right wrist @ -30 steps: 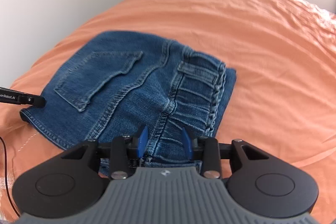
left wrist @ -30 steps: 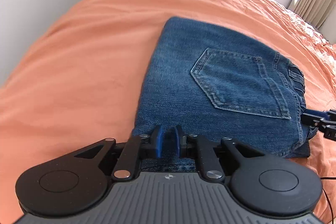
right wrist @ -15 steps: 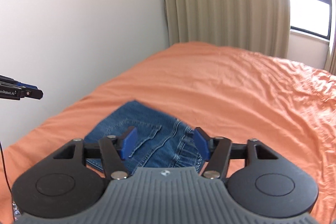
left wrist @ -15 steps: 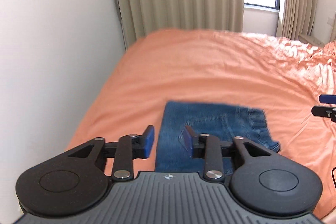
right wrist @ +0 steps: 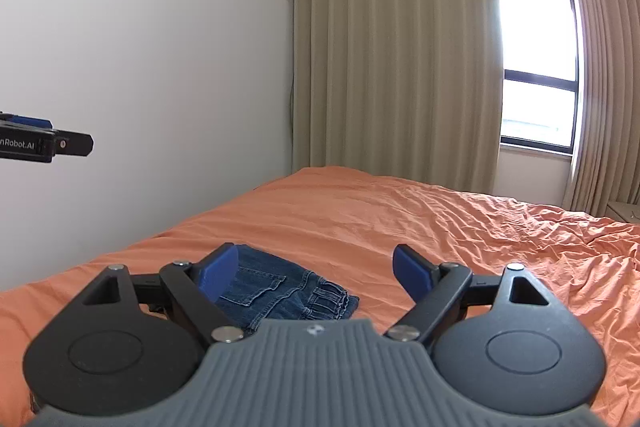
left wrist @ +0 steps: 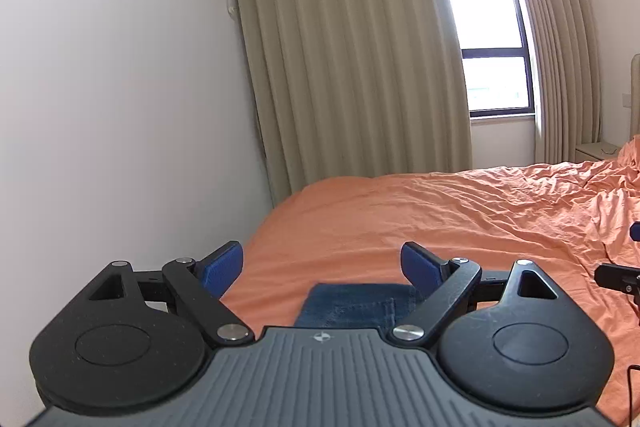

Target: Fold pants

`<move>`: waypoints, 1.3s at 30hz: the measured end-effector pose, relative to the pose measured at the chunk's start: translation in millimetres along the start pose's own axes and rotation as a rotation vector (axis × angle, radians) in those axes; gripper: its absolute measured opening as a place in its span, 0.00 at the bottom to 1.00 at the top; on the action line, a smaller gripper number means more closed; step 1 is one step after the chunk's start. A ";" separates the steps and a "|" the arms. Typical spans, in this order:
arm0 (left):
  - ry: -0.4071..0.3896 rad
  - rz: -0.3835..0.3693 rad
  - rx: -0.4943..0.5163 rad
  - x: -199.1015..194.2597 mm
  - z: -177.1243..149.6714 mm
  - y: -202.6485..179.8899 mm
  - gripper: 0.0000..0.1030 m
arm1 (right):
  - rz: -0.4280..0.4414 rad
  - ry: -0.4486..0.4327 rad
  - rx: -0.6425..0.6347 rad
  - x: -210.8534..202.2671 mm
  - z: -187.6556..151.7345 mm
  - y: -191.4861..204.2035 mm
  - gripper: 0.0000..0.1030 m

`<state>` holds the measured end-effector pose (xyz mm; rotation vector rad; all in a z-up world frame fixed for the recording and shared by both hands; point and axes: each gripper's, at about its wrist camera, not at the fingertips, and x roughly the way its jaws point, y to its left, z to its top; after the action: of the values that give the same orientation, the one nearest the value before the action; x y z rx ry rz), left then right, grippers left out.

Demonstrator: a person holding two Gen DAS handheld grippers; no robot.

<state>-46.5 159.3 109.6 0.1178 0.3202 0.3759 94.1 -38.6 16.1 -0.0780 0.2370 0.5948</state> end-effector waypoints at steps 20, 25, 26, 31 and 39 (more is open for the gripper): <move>0.234 0.000 -0.124 37.6 -116.3 -51.6 1.00 | -0.073 0.142 0.136 29.0 -110.9 20.9 0.79; 0.281 -0.006 -0.115 46.2 -128.0 -59.2 1.00 | -0.069 0.163 0.121 40.2 -118.2 18.1 0.79; 0.283 -0.009 -0.117 46.3 -128.5 -59.2 1.00 | -0.067 0.163 0.123 41.7 -118.4 16.3 0.79; 0.283 -0.009 -0.125 47.7 -128.4 -58.5 1.00 | -0.065 0.154 0.123 46.9 -116.2 14.0 0.79; 0.280 -0.009 -0.128 49.8 -126.3 -56.0 1.00 | -0.057 0.147 0.129 46.2 -114.1 15.1 0.79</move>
<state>-24.9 133.2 -33.3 -0.0630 0.5716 0.4035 99.9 -17.0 -105.9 -0.0037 0.4133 0.5161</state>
